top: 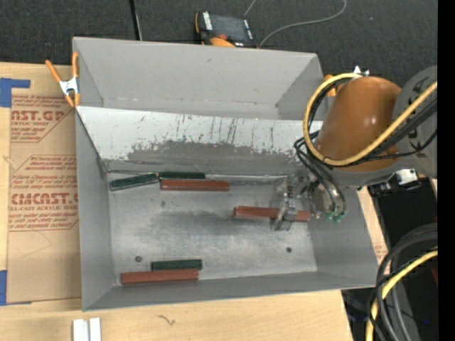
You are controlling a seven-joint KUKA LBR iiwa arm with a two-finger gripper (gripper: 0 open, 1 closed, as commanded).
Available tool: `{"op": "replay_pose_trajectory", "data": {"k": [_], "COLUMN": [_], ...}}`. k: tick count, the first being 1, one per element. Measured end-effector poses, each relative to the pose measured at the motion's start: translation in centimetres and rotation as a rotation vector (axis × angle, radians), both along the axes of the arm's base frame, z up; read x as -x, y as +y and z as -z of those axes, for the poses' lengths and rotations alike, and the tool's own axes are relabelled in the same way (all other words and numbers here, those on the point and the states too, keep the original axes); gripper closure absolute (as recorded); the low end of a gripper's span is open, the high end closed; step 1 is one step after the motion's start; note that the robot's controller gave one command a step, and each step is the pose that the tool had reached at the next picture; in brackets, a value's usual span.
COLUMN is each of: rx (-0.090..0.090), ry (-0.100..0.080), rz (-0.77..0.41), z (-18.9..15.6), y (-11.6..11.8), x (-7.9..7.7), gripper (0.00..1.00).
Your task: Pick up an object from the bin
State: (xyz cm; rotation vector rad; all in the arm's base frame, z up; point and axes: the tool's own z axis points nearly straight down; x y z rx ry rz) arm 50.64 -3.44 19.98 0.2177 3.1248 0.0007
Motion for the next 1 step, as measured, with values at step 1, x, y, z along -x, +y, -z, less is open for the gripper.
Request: {"op": "replay_pose_trajectory", "data": {"k": [1], "rx": [0.004], "ry": [-0.001], "rz": [-0.349], "z": [-17.18], "y": [-1.27], "x": [-5.69], "gripper": [1.0]}}
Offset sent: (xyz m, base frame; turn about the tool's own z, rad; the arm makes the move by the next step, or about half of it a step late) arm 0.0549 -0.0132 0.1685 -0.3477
